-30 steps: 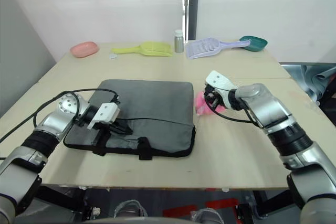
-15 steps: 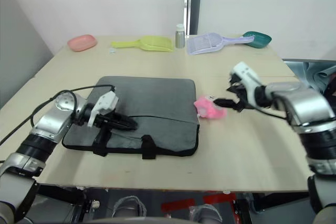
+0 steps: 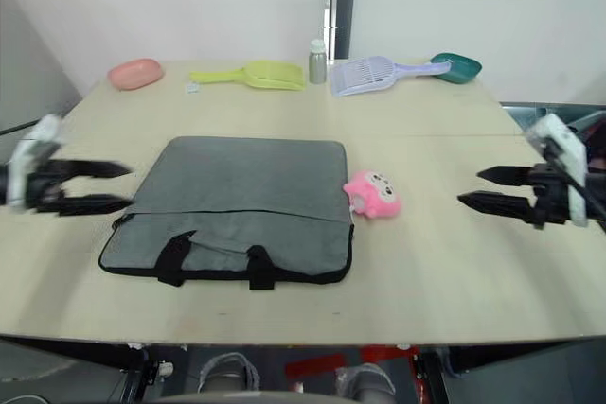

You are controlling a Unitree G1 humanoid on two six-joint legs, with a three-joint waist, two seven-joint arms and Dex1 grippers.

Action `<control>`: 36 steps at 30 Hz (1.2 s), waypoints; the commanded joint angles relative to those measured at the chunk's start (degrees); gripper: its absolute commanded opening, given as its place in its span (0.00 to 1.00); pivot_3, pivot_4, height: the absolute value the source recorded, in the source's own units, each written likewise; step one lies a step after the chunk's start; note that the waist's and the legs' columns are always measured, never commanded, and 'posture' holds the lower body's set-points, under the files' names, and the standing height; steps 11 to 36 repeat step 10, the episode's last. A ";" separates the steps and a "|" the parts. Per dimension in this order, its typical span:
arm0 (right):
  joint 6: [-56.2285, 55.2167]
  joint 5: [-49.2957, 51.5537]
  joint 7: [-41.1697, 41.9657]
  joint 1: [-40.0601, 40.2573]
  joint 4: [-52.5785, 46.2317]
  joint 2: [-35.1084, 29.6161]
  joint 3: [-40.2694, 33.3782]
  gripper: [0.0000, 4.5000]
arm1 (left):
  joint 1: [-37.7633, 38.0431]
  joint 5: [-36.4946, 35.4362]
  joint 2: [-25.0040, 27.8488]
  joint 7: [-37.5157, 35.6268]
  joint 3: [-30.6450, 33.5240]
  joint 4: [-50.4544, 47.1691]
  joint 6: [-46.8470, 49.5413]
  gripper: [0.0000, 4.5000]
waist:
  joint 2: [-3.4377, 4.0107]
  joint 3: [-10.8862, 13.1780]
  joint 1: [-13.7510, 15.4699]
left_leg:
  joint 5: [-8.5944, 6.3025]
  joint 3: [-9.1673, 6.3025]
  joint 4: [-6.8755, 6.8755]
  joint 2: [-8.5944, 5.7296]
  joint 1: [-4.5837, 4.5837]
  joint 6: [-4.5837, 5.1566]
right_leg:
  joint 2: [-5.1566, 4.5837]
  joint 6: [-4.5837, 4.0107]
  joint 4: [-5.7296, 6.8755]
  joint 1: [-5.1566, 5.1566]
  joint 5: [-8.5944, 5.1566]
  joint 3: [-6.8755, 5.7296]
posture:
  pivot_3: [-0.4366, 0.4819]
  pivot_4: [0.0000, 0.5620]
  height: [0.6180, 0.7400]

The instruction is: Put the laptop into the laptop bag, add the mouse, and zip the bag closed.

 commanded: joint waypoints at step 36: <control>-5.35 -0.07 -0.21 2.75 1.73 -1.05 -6.19 1.00 | 7.16 2.10 5.53 1.96 17.12 14.81 -0.24 0.99 | -0.08 0.06 0.61 | -0.27 -0.05 0.59 -0.03 0.10 -0.27 | -0.14 -0.05 0.38 0.18 0.04 0.01 | 0.48 0.27 1.00</control>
